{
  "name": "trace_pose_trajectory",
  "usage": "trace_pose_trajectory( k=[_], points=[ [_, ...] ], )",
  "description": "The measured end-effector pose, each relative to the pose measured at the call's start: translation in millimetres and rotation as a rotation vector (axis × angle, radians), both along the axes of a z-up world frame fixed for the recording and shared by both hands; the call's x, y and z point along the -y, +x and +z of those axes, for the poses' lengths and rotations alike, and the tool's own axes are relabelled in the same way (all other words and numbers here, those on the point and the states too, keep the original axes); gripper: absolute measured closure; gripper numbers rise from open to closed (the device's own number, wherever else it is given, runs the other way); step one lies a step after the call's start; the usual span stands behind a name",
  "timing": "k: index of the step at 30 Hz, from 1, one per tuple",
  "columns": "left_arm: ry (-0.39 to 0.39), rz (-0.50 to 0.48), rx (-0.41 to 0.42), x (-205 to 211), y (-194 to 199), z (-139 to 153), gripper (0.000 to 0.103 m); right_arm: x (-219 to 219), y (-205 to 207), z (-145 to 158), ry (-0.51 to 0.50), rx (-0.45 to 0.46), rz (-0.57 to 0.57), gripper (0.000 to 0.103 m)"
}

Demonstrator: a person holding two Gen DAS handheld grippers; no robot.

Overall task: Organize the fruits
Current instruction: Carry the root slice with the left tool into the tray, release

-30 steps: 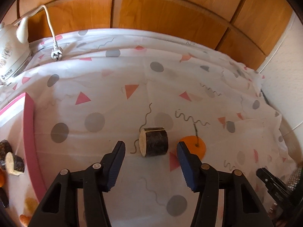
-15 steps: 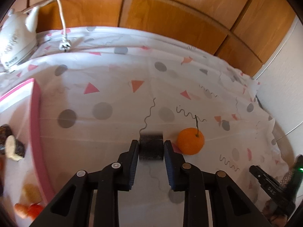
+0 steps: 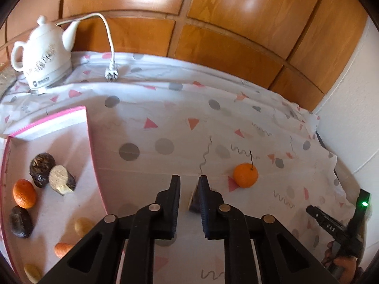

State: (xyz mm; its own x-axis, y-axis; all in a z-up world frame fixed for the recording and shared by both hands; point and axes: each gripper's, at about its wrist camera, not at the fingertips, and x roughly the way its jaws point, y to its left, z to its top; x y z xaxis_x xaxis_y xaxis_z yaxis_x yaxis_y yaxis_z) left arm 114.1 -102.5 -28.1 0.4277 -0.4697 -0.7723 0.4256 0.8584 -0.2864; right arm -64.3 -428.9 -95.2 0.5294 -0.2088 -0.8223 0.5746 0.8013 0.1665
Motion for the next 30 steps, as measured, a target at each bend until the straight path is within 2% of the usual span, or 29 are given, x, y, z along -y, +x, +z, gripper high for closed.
trace_pose_trajectory(
  k=[2, 4, 7, 10, 15, 22, 27, 29, 30],
  points=[
    [0.011, -0.022, -0.013, 4, -2, -4, 0.076, -2, 0, 1, 0.000, 0.001, 0.006, 0.069],
    [0.044, -0.055, -0.012, 13, -6, -10, 0.058, -2, 0, 1, 0.002, 0.002, 0.009, 0.069],
    [0.074, -0.089, -0.004, 25, -9, -16, 0.048, -2, 0, 1, 0.003, 0.002, 0.010, 0.069],
    [0.111, -0.126, -0.006, 41, -5, -25, 0.046, -1, 0, 0, 0.008, 0.003, 0.007, 0.069],
    [0.112, -0.133, -0.009, 58, 10, -34, 0.045, -2, 0, -1, 0.006, 0.002, 0.012, 0.069],
    [0.120, -0.143, -0.019, 75, 34, -45, 0.051, -1, 3, -1, 0.001, -0.003, 0.015, 0.069],
    [0.118, -0.154, -0.010, 88, 45, -49, 0.051, -1, 4, -1, -0.011, -0.010, 0.017, 0.069],
    [0.104, -0.147, -0.020, 93, 54, -50, 0.054, -1, 4, -1, -0.011, -0.012, 0.017, 0.069],
    [0.103, -0.144, -0.026, 95, 56, -51, 0.062, -1, 5, -1, -0.013, -0.013, 0.019, 0.069]
  ],
)
